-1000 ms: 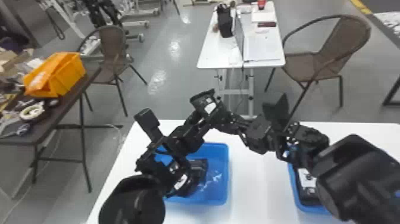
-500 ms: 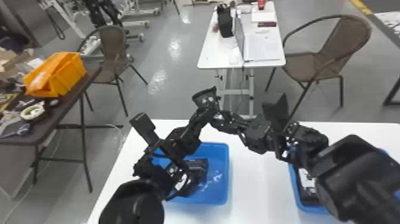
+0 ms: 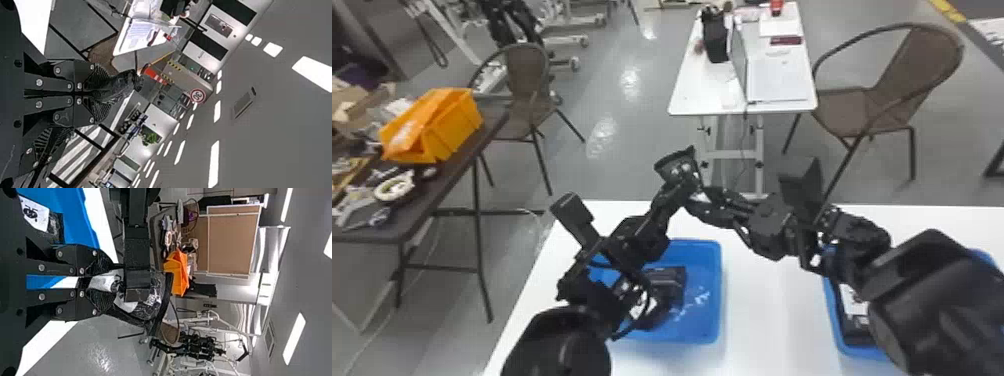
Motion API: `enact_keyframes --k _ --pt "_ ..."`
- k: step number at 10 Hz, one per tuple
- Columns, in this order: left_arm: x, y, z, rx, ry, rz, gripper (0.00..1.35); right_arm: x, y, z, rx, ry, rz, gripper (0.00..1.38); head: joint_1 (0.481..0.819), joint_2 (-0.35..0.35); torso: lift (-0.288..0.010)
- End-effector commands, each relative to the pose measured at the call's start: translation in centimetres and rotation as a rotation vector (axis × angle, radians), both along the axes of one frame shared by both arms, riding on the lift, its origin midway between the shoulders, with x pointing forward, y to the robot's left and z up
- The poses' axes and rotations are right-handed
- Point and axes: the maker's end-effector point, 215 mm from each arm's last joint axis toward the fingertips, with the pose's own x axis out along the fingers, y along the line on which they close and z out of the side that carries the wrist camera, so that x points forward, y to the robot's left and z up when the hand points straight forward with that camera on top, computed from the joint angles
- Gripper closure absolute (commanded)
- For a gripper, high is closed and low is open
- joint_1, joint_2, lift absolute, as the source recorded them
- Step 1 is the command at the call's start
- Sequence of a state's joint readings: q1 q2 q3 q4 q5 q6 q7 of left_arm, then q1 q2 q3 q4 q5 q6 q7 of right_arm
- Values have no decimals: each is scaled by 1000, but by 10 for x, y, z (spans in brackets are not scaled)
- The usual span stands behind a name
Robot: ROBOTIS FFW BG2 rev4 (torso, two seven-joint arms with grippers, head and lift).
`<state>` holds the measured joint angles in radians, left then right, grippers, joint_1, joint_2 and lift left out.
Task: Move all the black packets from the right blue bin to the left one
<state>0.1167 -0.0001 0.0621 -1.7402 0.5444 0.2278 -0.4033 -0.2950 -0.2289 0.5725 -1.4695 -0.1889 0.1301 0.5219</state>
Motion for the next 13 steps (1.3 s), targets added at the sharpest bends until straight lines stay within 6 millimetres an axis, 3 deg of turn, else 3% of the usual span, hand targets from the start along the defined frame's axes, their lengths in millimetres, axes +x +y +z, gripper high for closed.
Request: enact_keyframes --k 1,2,3,5,6,8,9,10,11,13 --pt "-1 26 -8 49 -5 56 1216 1 -6 3 24 -7 -14 757 695 221 0" --pt "-4 53 -17 111 -10 111 1216 2 -18 4 53 -4 -37 283 695 232 0" --pt "-9 76 -24 155 -10 156 1216 4 -36 9 78 -8 -73 61 695 246 0" --pt "-26 121 -58 280 36 230 1214 6 -84 18 40 -58 -177 173 695 267 0" --pt "-41 129 -89 335 96 230 1214 5 -110 9 37 -34 -232 182 695 268 0" --pt "-61 124 -139 374 168 210 1202 2 -145 -4 37 4 -310 183 695 253 0" --pt "-64 114 -149 310 174 208 941 2 -151 -10 33 18 -326 182 695 234 0" --pt "-64 106 -149 274 166 204 458 3 -158 -14 27 23 -345 183 695 216 0" --pt "-60 98 -140 246 146 198 91 5 -175 -22 -8 26 -387 182 695 198 0" --pt "-51 85 -114 223 81 192 171 -4 -238 -57 -21 116 -541 179 695 155 0"
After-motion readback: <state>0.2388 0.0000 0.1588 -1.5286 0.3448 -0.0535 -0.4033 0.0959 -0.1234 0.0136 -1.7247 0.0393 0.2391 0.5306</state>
